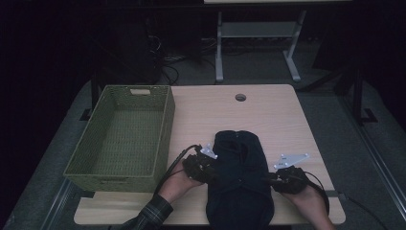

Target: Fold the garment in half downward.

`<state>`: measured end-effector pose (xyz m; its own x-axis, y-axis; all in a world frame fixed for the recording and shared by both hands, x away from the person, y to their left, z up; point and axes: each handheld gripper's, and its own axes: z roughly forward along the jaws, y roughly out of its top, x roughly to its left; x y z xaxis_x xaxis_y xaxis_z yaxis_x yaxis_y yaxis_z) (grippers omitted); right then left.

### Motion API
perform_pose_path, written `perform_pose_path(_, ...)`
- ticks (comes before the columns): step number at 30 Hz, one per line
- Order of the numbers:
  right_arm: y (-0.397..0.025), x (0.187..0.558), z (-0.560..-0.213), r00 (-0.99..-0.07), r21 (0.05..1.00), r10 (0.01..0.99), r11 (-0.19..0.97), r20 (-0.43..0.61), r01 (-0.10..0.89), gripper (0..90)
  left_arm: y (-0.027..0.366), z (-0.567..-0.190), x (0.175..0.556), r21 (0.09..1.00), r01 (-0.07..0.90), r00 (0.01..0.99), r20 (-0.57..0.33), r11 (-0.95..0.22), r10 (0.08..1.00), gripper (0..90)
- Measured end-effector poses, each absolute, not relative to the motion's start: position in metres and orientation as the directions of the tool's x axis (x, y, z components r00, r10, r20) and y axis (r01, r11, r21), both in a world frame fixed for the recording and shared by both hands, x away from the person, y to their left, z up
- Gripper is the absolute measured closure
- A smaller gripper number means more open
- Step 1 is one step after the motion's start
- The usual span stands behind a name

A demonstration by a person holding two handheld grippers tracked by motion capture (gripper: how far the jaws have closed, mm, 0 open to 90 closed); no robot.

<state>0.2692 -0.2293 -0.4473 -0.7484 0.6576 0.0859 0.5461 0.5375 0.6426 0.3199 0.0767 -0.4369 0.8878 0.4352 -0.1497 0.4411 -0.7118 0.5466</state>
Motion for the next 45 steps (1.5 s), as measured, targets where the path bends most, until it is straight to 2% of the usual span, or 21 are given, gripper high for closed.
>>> perform_pose_path(5,-0.231,0.280,-0.439,-0.742,0.660,0.666,0.523,0.078,0.539,62.1,0.077,-0.431,0.326,0.556,0.436,0.889,-0.143,-0.707,0.436,49.9)
perform_pose_path(10,-0.235,0.293,-0.432,-0.732,0.674,0.677,0.505,0.078,0.539,58.7,0.079,-0.422,0.335,0.558,0.423,0.892,-0.120,-0.714,0.436,46.6)
perform_pose_path(24,-0.236,0.337,-0.421,-0.721,0.674,0.691,0.508,0.054,0.537,58.0,0.076,-0.405,0.365,0.593,0.452,0.861,-0.095,-0.666,0.499,47.5)
perform_pose_path(36,-0.237,0.370,-0.416,-0.703,0.687,0.705,0.465,0.094,0.558,57.5,0.064,-0.383,0.396,0.633,0.470,0.826,-0.070,-0.615,0.559,48.2)
perform_pose_path(45,-0.232,0.395,-0.411,-0.696,0.686,0.710,0.455,0.106,0.568,56.4,0.057,-0.386,0.427,0.625,0.487,0.800,-0.038,-0.610,0.599,50.4)
